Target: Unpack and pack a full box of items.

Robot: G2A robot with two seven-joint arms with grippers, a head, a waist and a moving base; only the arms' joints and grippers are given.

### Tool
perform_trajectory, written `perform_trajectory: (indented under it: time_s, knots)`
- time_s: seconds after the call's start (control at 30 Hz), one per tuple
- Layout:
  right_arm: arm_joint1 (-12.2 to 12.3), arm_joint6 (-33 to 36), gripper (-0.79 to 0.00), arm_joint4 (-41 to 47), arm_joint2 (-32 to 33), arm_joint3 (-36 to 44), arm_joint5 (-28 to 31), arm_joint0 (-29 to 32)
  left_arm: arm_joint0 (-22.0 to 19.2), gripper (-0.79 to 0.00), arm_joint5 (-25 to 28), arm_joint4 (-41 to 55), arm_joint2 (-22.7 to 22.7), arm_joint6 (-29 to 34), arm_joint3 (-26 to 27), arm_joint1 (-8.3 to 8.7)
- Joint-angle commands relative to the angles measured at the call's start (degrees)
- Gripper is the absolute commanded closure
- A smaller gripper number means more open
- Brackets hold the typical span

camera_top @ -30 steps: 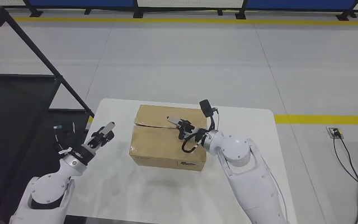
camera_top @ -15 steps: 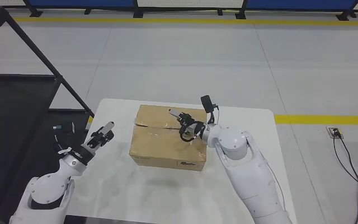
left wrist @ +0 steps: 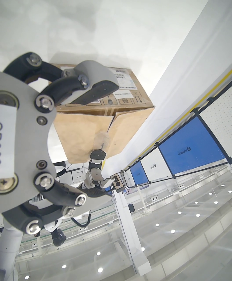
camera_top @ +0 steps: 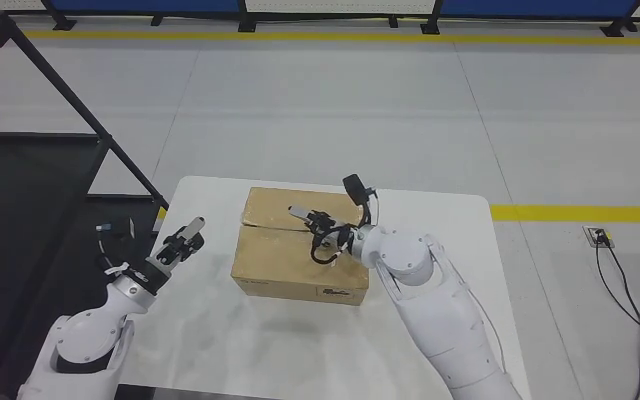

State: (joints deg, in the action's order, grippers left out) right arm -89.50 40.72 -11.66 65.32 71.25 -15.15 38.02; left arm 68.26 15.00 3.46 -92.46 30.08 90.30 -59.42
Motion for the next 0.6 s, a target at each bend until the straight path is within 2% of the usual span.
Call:
perform_trajectory:
  time_s: [0.0,0.57]
  knots:
    - [-0.3,-0.5,-0.785,1.3,-0.7,-1.4,0.9,-0.8,0.2,-0.785,0.1,0.1,-0.2,0.0,0.0,0.03]
    - [-4.7,-6.0,-0.785,9.5,-9.4,-19.4,6.1,-12.3,2.2,-0.785,0.8,2.0,-3.4,-0.8,-1.1,0.30]
